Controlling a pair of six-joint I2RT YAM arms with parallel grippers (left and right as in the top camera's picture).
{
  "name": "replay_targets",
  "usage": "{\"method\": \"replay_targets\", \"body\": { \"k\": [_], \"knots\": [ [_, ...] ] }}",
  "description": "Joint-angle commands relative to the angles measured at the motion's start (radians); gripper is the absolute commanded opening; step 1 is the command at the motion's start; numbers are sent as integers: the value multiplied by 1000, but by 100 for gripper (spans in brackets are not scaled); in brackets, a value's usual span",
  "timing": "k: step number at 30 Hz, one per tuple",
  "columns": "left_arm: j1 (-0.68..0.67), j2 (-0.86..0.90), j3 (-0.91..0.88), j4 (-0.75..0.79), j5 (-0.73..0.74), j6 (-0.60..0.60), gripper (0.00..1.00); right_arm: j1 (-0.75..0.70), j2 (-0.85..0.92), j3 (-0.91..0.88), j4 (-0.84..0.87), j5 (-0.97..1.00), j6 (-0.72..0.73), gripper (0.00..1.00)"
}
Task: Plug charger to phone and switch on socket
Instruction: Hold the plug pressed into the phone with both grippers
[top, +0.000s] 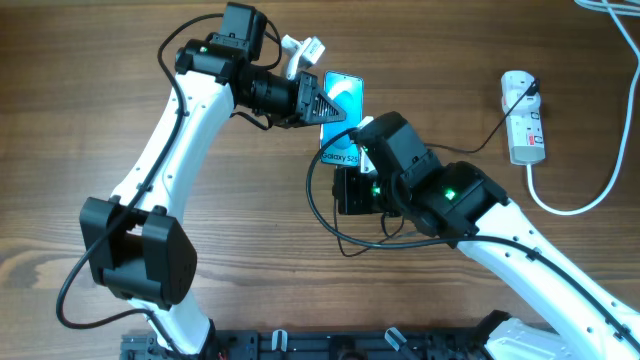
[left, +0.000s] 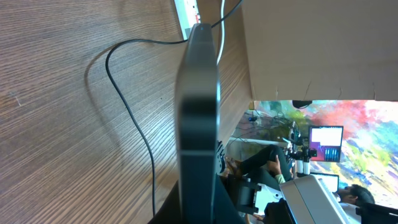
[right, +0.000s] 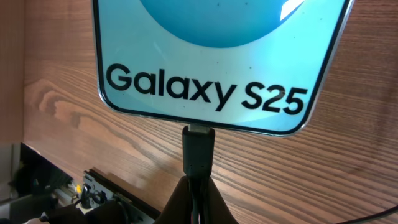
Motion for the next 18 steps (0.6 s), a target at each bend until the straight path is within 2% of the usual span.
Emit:
{"method": "replay_targets", "body": {
  "k": [1, 18],
  "knots": [
    [1, -29, 14, -9, 42, 41, 4, -15, -3, 24, 24, 17, 10, 4],
    [1, -29, 14, -9, 42, 48, 4, -15, -3, 24, 36, 16, 14, 5]
  ]
}}
